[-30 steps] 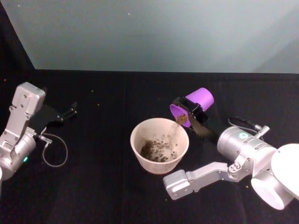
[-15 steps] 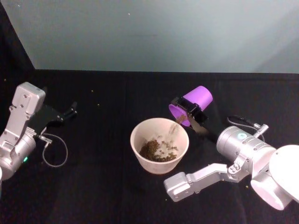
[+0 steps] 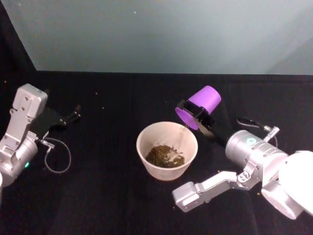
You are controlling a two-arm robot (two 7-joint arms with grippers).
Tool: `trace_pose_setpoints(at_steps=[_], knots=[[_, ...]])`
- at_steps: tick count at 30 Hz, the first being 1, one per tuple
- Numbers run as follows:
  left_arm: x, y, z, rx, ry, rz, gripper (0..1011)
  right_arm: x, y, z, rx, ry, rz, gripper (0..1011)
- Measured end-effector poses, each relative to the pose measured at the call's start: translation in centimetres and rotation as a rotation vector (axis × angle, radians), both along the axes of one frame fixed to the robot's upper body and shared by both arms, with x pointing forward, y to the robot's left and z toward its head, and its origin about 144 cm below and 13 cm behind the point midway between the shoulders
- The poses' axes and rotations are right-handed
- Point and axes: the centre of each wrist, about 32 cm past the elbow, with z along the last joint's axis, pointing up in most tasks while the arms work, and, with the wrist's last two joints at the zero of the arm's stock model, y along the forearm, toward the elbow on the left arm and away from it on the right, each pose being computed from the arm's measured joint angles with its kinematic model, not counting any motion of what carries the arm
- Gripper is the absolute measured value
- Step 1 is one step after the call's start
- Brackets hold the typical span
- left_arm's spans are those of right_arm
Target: Pick up the cup and pour the mung beans from the cup into the bowl.
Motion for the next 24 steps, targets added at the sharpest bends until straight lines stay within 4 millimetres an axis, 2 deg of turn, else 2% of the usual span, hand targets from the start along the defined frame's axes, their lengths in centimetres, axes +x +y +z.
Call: trace_pose_setpoints(at_steps=[24], knots=[[0.0, 0.0, 0.0, 0.0, 0.0, 0.0, 1011, -0.59, 0.38, -0.82, -0.097, -0.095, 0.018, 737]])
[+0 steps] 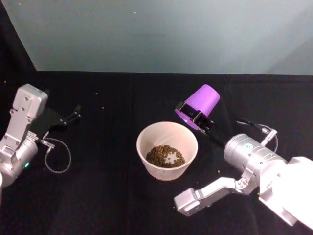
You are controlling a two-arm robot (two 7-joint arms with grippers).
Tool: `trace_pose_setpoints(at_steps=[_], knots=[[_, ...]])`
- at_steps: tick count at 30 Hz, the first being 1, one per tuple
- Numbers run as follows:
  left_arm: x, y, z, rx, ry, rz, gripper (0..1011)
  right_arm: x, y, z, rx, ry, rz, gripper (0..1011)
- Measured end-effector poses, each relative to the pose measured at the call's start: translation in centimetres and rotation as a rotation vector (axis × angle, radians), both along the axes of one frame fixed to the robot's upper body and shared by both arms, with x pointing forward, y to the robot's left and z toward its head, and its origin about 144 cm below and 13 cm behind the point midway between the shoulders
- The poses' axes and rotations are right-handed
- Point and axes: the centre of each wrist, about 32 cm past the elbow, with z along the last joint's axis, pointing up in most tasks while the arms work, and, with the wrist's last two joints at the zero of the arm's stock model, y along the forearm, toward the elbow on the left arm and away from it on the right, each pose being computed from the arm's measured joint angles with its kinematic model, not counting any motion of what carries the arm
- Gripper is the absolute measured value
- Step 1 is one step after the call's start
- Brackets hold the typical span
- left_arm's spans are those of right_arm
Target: Pick up the cup and pour the mung beans from the cup into the bowl.
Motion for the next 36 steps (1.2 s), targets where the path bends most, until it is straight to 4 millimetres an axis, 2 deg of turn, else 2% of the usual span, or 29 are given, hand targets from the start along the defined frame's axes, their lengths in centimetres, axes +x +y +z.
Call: trace_pose_setpoints(at_steps=[8, 14, 20, 26, 30, 33, 36], knots=[[0.0, 0.0, 0.0, 0.0, 0.0, 0.0, 1011, -0.1, 0.0, 0.0, 0.0, -0.004, 0.001, 737], [0.0, 0.0, 0.0, 0.0, 0.0, 0.0, 1011, 0.0, -0.5, 0.0, 0.109, 0.043, -0.017, 737], [0.0, 0.0, 0.0, 0.0, 0.0, 0.0, 1011, 0.2, -2.2, 0.2, 0.313, 0.133, -0.047, 737], [0.0, 0.0, 0.0, 0.0, 0.0, 0.0, 1011, 0.8, -4.5, 0.4, 0.629, 0.29, -0.044, 737], [0.0, 0.0, 0.0, 0.0, 0.0, 0.0, 1011, 1.1, -5.4, 0.3, 0.784, 0.367, -0.038, 737], [0.0, 0.0, 0.0, 0.0, 0.0, 0.0, 1011, 1.7, -6.6, -0.1, 0.975, 0.47, -0.03, 737], [0.0, 0.0, 0.0, 0.0, 0.0, 0.0, 1011, 2.0, -7.1, -0.6, 1.06, 0.518, -0.027, 737]])
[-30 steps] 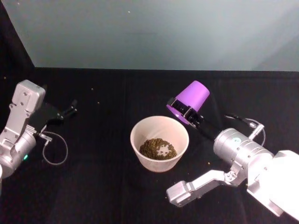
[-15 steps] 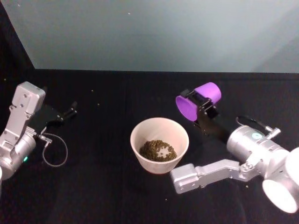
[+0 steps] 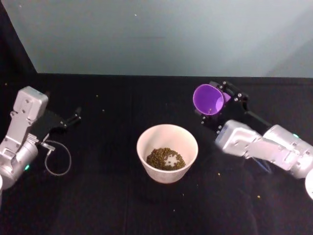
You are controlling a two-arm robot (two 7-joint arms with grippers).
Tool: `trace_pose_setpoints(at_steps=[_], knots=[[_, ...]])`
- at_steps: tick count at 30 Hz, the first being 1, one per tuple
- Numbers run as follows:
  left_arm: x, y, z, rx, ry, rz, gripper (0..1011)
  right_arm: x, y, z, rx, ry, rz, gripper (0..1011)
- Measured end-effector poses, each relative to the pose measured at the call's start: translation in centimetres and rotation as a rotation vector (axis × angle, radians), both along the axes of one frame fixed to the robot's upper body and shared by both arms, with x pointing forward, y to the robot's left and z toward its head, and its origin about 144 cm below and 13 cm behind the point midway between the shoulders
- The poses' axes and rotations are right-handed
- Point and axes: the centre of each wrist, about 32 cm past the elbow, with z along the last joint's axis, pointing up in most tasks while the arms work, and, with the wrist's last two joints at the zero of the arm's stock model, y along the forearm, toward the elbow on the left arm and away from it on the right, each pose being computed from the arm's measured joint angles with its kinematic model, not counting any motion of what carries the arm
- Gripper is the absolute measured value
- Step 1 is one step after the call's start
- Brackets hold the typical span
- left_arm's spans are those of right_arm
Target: Pick up the cup and pour the mung beans from the cup into the bowl.
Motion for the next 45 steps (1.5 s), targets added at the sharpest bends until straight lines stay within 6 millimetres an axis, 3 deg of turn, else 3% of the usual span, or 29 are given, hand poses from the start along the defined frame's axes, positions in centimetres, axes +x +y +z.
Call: trace_pose_setpoints(at_steps=[10, 20, 30, 45], knots=[[0.0, 0.0, 0.0, 0.0, 0.0, 0.0, 1011, 1.6, -2.1, -3.7, 0.384, 0.261, 0.034, 737], [0.0, 0.0, 0.0, 0.0, 0.0, 0.0, 1011, 1.8, -3.4, -7.0, 0.648, 0.469, 0.041, 737], [0.0, 0.0, 0.0, 0.0, 0.0, 0.0, 1011, 1.7, -4.1, -8.6, 0.76, 0.569, 0.037, 737], [0.0, 0.0, 0.0, 0.0, 0.0, 0.0, 1011, 1.5, -4.0, -9.4, 0.733, 0.591, 0.007, 737]])
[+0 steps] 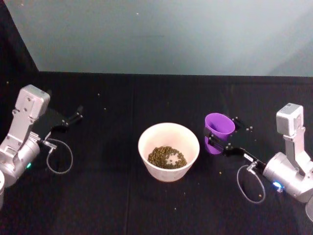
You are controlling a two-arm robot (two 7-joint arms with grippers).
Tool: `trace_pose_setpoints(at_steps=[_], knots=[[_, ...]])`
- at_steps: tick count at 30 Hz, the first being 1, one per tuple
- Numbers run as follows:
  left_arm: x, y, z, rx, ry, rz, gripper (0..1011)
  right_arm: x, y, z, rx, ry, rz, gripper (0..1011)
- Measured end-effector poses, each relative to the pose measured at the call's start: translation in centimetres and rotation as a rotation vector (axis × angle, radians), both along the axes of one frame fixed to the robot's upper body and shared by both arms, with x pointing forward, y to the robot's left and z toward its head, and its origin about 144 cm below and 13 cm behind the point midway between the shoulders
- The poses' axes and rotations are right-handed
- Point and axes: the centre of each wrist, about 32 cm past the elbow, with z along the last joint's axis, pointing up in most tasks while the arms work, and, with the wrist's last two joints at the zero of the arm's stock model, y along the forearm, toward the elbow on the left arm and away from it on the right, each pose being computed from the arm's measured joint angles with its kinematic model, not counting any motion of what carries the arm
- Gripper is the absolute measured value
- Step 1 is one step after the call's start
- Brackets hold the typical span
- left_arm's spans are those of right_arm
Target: Pick up the cup and pour the mung beans from the cup into the bowl.
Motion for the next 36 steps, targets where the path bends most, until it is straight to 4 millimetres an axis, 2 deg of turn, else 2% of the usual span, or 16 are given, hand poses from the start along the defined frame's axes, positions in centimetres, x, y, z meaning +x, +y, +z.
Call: trace_pose_setpoints(at_steps=[27, 31, 36], knots=[[0.0, 0.0, 0.0, 0.0, 0.0, 0.0, 1011, -0.04, 0.2, -0.05, -0.041, -0.001, -0.009, 741], [0.0, 0.0, 0.0, 0.0, 0.0, 0.0, 1011, -0.04, 0.2, -0.05, -0.041, -0.002, -0.009, 808], [0.0, 0.0, 0.0, 0.0, 0.0, 0.0, 1011, -0.04, 0.2, -0.05, -0.04, -0.003, -0.009, 952]])
